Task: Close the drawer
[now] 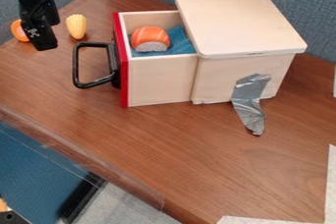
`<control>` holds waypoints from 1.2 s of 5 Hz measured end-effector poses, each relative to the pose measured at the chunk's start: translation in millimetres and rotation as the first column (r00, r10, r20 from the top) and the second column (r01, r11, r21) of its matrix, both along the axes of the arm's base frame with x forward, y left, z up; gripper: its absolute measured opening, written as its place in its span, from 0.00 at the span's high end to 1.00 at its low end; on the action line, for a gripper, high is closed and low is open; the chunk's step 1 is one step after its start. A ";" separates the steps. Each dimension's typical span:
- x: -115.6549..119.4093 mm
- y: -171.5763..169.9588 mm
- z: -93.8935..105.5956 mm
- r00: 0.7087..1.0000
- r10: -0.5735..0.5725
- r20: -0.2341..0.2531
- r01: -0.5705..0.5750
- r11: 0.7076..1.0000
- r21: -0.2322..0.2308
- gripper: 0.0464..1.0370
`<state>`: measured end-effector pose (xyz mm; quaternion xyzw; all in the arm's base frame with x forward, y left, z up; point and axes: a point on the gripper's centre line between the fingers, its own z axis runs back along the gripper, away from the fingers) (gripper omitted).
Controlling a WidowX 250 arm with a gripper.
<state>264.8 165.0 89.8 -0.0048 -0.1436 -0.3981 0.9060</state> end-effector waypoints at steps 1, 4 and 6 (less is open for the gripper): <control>-1.3 -1.3 -10.5 1.000 -0.001 -0.025 0.001 1.000 -0.018 0.04; -18.1 -11.7 -67.2 0.993 -0.037 -0.108 0.037 0.999 0.003 0.04; -3.7 -32.4 -80.8 0.994 -0.046 -0.096 0.041 0.998 -0.048 0.04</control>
